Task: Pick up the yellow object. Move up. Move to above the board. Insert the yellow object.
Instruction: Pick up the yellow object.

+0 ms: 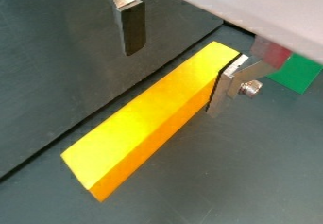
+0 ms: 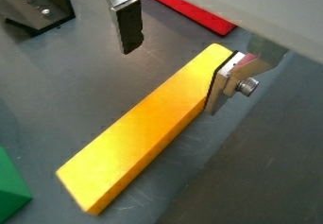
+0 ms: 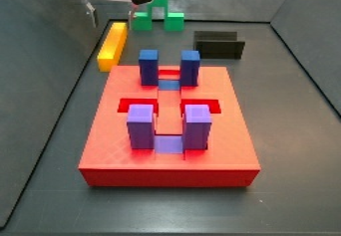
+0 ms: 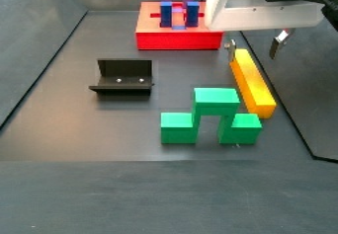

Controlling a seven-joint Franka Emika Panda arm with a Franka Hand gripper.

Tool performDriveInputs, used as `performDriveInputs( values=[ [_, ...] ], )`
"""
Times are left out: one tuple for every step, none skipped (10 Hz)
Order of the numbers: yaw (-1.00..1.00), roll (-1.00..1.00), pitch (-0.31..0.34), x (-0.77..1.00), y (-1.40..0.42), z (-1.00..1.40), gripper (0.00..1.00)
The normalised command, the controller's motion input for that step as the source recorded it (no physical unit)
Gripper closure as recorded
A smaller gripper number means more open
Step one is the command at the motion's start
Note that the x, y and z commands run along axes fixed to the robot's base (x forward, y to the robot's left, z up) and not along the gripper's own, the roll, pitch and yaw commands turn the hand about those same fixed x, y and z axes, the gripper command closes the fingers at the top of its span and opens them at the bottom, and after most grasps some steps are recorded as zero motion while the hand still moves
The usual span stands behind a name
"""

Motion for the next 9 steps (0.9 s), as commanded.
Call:
performDriveInputs(
  values=[
    [0.00,0.00,0.000,0.00,0.09,-0.34,0.00],
    [0.00,0.00,0.000,0.00,0.07,-0.34,0.00],
    [0.00,0.01,0.000,0.02,0.10,-0.28,0.00],
    [0.00,0.04,0.000,0.06,0.15,-0.32,0.00],
    [-0.01,0.04,0.000,0.09,0.12,-0.26,0.00],
    [-0.02,0.02,0.017,0.15,0.11,-0.20,0.00],
    [0.00,0.00,0.020,0.18,0.06,-0.17,0.00],
    [0.00,0.02,0.010,0.13,0.00,-0.17,0.00],
    [-0.04,0.01,0.000,0.00,0.00,-0.12,0.00]
  ],
)
